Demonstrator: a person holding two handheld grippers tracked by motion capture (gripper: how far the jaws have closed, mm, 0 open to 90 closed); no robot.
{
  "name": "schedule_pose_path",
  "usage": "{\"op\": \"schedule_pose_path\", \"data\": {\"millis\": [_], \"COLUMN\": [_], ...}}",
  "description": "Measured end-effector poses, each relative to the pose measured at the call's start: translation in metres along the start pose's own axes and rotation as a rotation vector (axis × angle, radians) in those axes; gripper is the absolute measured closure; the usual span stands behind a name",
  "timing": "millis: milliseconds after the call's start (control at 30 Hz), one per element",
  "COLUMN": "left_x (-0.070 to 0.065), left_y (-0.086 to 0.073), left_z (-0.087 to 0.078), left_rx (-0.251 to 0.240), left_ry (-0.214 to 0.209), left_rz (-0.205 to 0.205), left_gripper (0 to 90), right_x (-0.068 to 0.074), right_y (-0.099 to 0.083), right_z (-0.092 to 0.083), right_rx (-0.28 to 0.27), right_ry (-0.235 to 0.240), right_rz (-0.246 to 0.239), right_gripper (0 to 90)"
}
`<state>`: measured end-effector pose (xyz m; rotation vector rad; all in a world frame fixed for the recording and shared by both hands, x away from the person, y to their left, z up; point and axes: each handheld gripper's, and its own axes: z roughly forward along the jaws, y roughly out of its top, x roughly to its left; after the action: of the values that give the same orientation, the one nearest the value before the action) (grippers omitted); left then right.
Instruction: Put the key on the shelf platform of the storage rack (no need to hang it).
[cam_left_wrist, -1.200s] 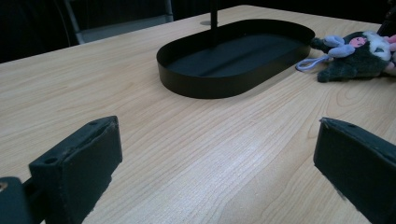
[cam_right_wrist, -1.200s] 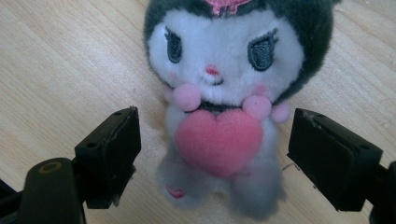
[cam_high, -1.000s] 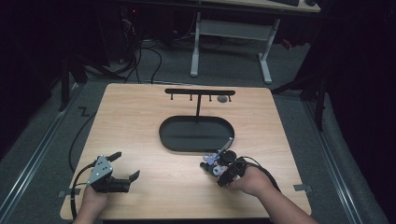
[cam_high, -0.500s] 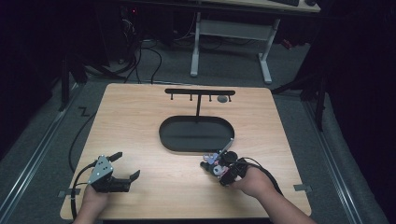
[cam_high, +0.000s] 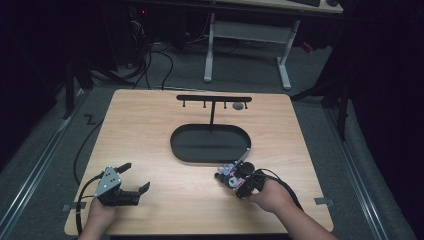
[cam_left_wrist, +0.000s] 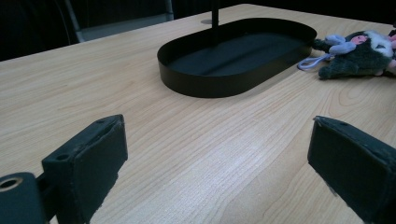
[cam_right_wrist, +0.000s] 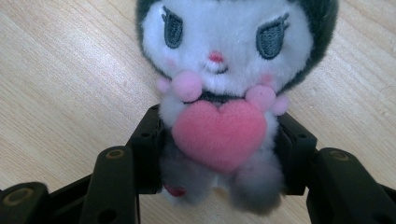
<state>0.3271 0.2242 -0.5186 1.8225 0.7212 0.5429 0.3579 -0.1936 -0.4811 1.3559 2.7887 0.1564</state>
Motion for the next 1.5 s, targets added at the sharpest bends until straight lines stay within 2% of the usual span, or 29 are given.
{"op": "schedule_pose_path", "data": {"millis": [100,200,267,300,333,367,500,600,733,833,900,1000,1067,1100,1400,1433,1500], "left_x": [0.000,-0.001,-0.001,-0.001,-0.001,-0.001,-0.001,-0.002,-0.001,-0.001,-0.001,-0.001,-0.001,-0.001,0.000,0.000,0.000], "left_y": [0.000,0.000,-0.001,-0.001,-0.001,-0.001,-0.001,-0.002,-0.002,-0.002,-0.002,-0.002,-0.002,-0.002,-0.002,-0.002,-0.002], "left_z": [0.000,0.001,0.001,0.002,0.002,0.002,0.002,0.000,0.000,0.000,0.000,0.000,0.000,0.000,0.000,0.000,0.000], "left_rx": [0.001,0.005,0.003,0.006,0.006,0.008,0.006,0.006,-0.002,0.002,-0.001,0.000,0.000,0.000,0.000,0.000,0.001], "left_ry": [0.000,-0.001,-0.003,-0.001,-0.001,-0.002,-0.001,-0.005,0.002,0.001,-0.001,-0.002,-0.003,-0.003,-0.003,-0.002,-0.005], "left_rz": [0.001,0.003,0.004,0.007,0.007,0.005,0.008,0.011,0.006,0.007,0.004,0.005,0.005,0.005,0.006,0.005,0.006], "left_gripper": [5.7,5.9,6.1,6.4,6.7,7.0,7.8,10.1,10.1,10.1,10.1,10.1,10.1,10.1,10.5,10.7,11.2], "right_x": [0.000,0.000,-0.001,0.000,0.000,-0.001,-0.003,-0.007,-0.009,-0.009,-0.009,-0.013,-0.014,-0.016,-0.021,-0.021,-0.023], "right_y": [0.000,0.001,0.001,0.001,0.001,0.001,0.000,0.001,0.004,0.006,0.008,0.011,0.013,0.015,0.028,0.030,0.034], "right_z": [-0.003,-0.014,-0.018,-0.026,-0.026,-0.032,-0.042,-0.052,-0.056,-0.058,-0.059,-0.059,-0.060,-0.060,-0.071,-0.071,-0.072], "right_rx": [-0.006,-0.026,-0.033,-0.032,-0.032,-0.043,-0.058,-0.067,-0.075,-0.074,-0.066,-0.070,-0.071,-0.075,-0.091,-0.087,-0.091], "right_ry": [0.003,0.019,0.015,0.016,0.016,0.006,-0.001,0.005,0.005,0.007,0.009,0.008,0.010,0.006,-0.004,0.000,-0.003], "right_rz": [0.002,0.003,-0.011,0.017,0.017,-0.001,-0.001,0.030,0.008,0.013,0.034,0.022,0.031,0.019,0.019,0.041,0.028], "right_gripper": [47.3,47.3,47.3,47.3,47.3,47.3,47.3,47.2,47.2,47.2,47.2,47.2,47.2,47.2,47.2,47.3,47.2]}}
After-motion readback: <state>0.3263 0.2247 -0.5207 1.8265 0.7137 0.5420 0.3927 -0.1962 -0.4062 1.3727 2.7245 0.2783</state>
